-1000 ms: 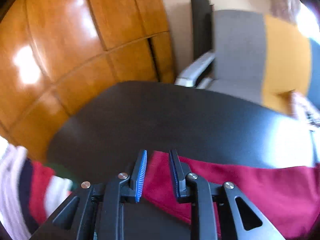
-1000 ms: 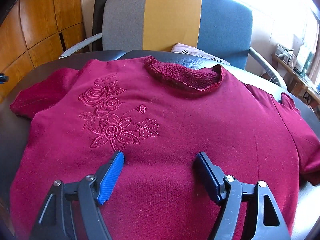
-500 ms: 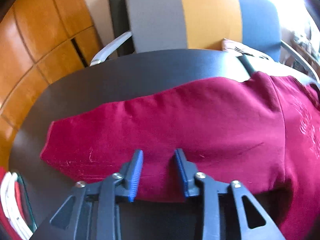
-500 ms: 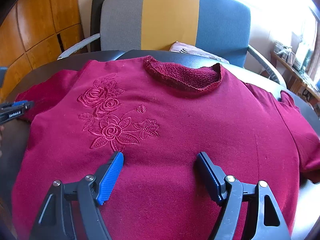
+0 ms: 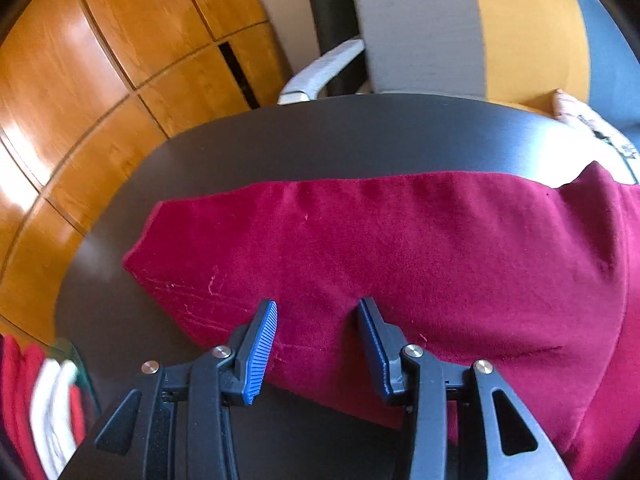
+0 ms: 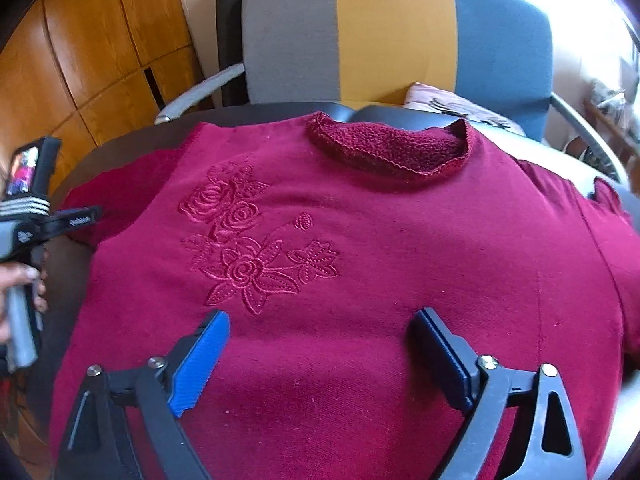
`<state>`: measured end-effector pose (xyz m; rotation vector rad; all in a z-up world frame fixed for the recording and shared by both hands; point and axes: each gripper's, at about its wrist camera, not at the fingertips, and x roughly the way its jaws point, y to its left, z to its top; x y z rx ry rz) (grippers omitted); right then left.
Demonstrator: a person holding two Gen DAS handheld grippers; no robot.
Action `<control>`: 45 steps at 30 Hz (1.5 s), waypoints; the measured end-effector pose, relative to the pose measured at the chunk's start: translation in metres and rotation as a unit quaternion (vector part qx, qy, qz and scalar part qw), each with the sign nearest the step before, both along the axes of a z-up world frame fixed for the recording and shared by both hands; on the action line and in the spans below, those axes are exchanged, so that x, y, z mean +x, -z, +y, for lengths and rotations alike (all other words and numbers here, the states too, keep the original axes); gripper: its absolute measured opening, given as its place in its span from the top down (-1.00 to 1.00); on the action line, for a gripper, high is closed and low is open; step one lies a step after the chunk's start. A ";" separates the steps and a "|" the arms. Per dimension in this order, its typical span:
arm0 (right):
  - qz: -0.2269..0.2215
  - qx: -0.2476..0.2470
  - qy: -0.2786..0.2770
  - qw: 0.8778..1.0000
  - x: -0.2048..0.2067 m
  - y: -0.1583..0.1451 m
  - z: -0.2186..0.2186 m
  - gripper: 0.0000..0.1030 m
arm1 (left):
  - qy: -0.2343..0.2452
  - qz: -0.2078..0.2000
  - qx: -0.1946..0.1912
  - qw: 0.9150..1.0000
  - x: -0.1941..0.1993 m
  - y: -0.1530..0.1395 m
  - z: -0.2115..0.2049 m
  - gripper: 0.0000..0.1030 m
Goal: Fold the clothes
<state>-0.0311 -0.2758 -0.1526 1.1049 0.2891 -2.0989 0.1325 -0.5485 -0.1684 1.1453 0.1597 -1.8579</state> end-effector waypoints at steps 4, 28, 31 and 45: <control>0.004 0.005 -0.027 1.000 0.002 0.001 -0.020 -1.00 | -0.010 -0.012 0.001 1.000 -0.006 -0.008 -0.014 0.29; 0.021 -0.050 0.202 0.978 -0.184 -0.060 0.233 -0.04 | 0.195 0.141 0.110 0.964 0.004 -0.005 0.193 -0.01; 0.001 -0.034 0.214 0.976 -0.217 -0.048 0.235 0.08 | 0.192 0.159 0.126 0.960 0.007 -0.002 0.188 -0.04; 0.002 0.064 0.195 0.979 -0.263 -0.009 0.205 0.79 | 0.195 0.159 0.110 0.962 0.007 0.001 0.195 -0.11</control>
